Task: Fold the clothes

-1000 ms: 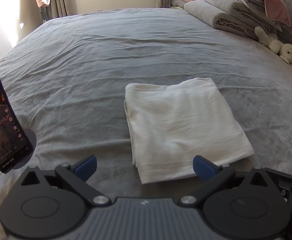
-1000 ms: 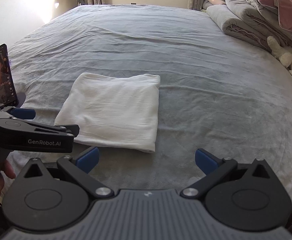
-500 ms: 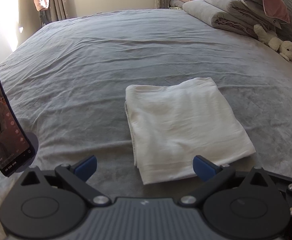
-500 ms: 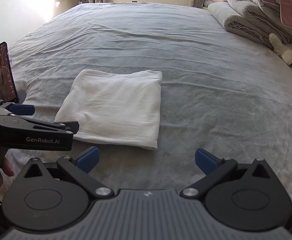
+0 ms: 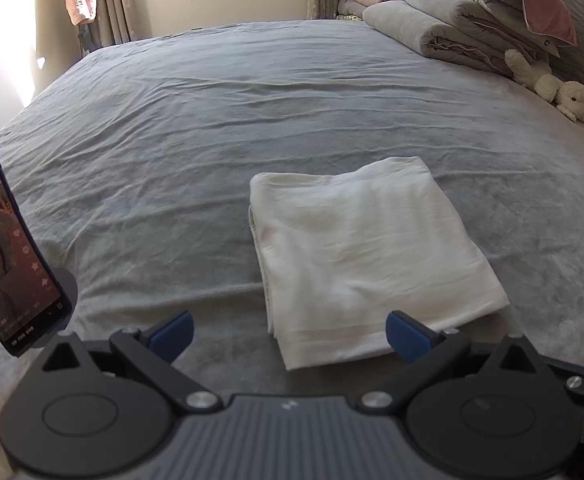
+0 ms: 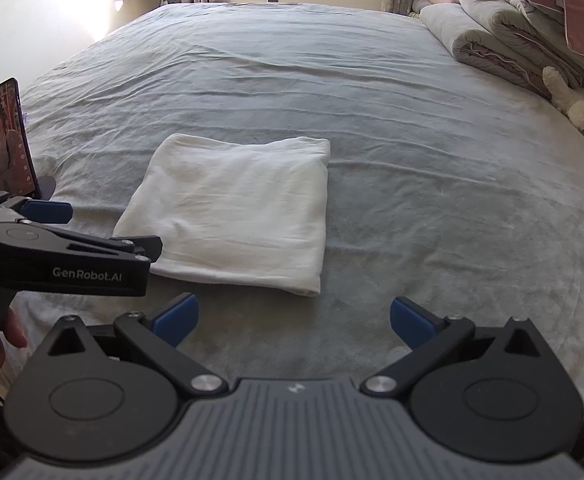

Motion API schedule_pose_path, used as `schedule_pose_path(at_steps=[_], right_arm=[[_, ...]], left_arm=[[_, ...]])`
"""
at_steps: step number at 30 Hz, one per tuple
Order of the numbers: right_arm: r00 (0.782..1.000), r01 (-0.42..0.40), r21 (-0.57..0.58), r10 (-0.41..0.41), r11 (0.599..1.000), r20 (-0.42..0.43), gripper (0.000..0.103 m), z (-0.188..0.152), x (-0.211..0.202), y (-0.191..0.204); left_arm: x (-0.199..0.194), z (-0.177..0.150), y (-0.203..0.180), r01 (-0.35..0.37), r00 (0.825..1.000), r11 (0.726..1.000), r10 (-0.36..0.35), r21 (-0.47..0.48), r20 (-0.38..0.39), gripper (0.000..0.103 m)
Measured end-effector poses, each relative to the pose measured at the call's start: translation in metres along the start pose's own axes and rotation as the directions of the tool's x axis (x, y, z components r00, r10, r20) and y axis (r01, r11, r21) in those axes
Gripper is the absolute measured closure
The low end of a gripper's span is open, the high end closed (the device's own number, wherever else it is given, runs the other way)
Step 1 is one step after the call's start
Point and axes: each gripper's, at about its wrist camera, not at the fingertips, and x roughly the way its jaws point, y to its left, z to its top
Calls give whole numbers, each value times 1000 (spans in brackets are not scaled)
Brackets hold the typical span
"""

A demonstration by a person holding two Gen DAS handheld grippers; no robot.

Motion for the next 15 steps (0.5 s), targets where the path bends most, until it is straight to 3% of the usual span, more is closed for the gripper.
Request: schedule_pose_path(at_steps=[15], right_arm=[[1000, -16, -26, 16, 1000, -3, 0, -2, 3, 4]], left_arm=[[0, 0, -1, -6, 1000, 1000, 6, 16, 3, 1]])
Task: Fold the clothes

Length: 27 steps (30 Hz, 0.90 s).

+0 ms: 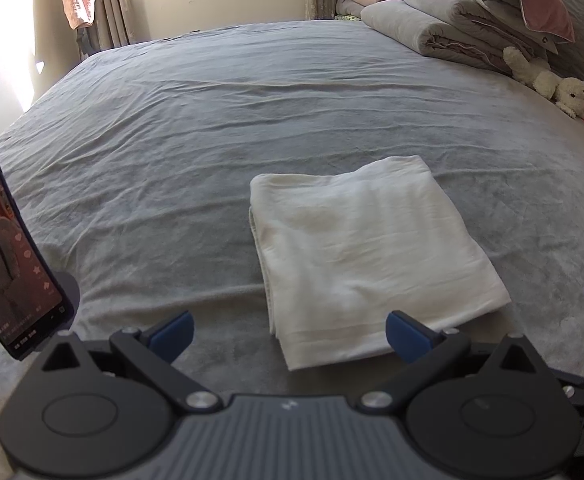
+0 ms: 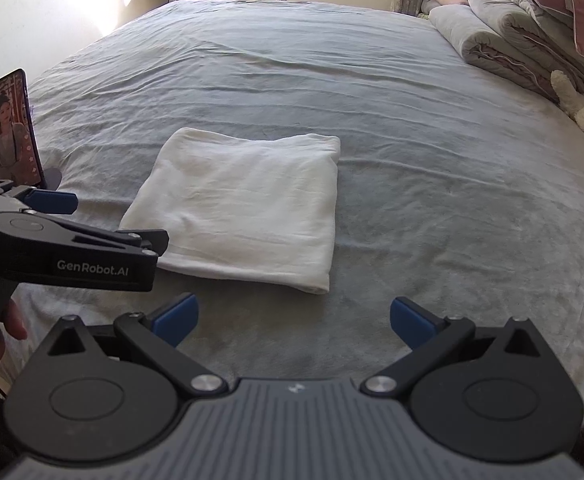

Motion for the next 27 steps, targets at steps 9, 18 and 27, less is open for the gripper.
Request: schedule_pose_path(at_steps=[9, 18, 27], right_arm=[[999, -52, -43, 52, 998, -3, 0, 7, 10, -10], [985, -155, 120, 162, 981, -54, 0, 28, 30, -48], [987, -141, 170, 152, 975, -55, 0, 32, 35, -63]], left_arm=[[1, 6, 2, 28, 1000, 1000, -27, -12, 11, 1], [7, 15, 5, 31, 999, 999, -31, -37, -5, 1], [2, 26, -5, -31, 999, 999, 32, -43, 23, 1]])
